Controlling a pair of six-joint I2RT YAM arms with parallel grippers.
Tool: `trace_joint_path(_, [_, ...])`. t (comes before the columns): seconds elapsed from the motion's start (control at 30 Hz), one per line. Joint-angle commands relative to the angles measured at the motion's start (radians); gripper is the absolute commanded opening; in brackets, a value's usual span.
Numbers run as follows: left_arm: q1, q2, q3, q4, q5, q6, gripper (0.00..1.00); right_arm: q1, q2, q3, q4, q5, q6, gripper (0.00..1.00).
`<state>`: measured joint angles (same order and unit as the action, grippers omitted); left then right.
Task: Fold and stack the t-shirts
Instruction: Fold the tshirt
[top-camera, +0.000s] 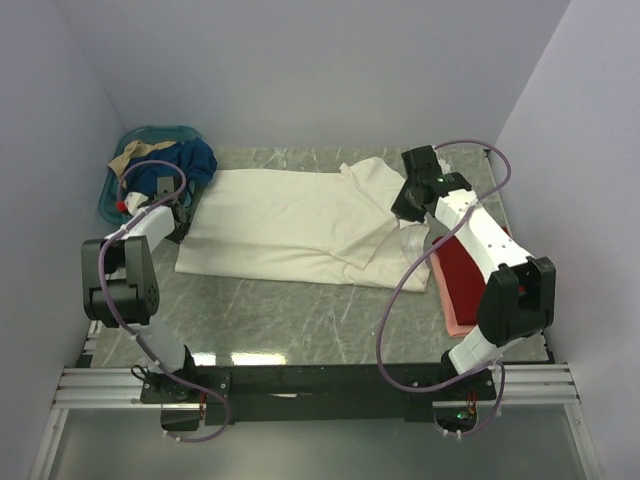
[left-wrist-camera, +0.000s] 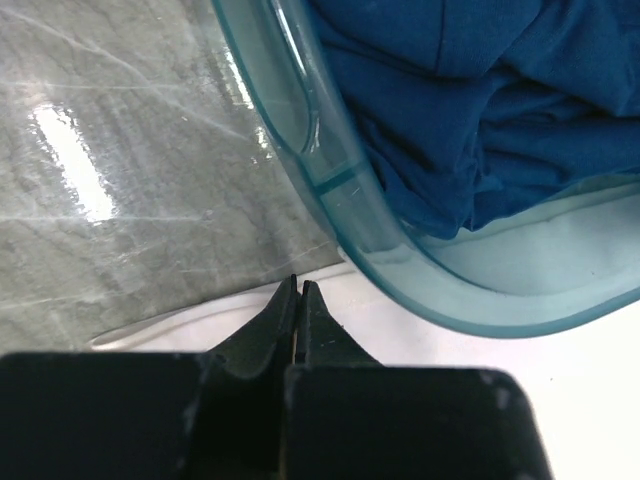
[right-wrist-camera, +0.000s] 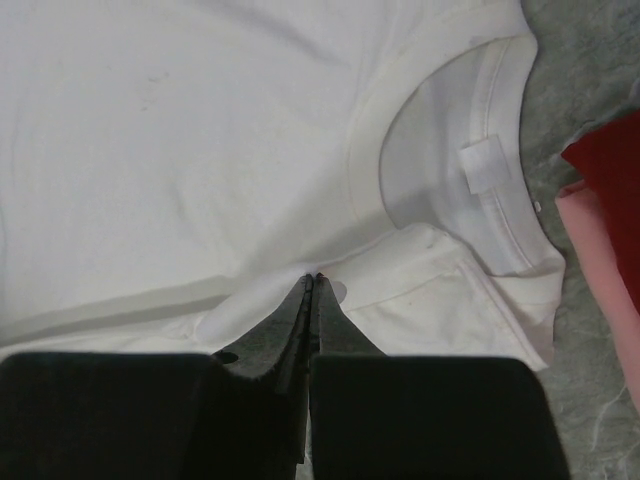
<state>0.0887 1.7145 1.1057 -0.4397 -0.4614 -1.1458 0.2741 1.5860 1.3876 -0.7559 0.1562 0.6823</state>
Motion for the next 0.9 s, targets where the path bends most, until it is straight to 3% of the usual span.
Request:
trace_joint_path(0.0, [0.008, 0.011, 0.046, 0.032, 0.004, 0.001, 0.01, -0.009, 0.025, 0.059, 0.003, 0.016, -0.007, 0.0])
trace_joint_path(0.43, [0.006, 0.057, 0.077, 0.059, 0.032, 0.024, 0.01, -0.021, 0.052, 0.059, 0.023, 0.02, -0.003, 0.0])
trace_joint_path(0.57, [0.008, 0.043, 0.075, 0.085, 0.052, 0.053, 0.2, -0.03, 0.054, 0.05, 0.03, 0.023, -0.001, 0.0])
trace_joint_path(0.6, [0.008, 0.037, 0.069, 0.091, 0.053, 0.057, 0.31, -0.035, 0.054, 0.044, 0.035, 0.022, 0.0, 0.02])
trace_joint_path(0.67, [0.008, 0.007, 0.063, 0.11, 0.066, 0.079, 0.38, -0.039, 0.057, 0.039, 0.041, 0.009, 0.002, 0.14])
trace_joint_path(0.7, [0.006, -0.004, 0.056, 0.111, 0.07, 0.083, 0.47, -0.041, 0.058, 0.041, 0.043, 0.008, 0.002, 0.18])
trace_joint_path(0.73, [0.006, -0.031, 0.052, 0.098, 0.072, 0.081, 0.51, -0.042, 0.06, 0.041, 0.046, 0.002, 0.0, 0.26])
trace_joint_path(0.87, [0.005, -0.127, -0.007, 0.107, 0.096, 0.087, 0.56, -0.041, 0.055, 0.031, 0.059, -0.026, -0.004, 0.35])
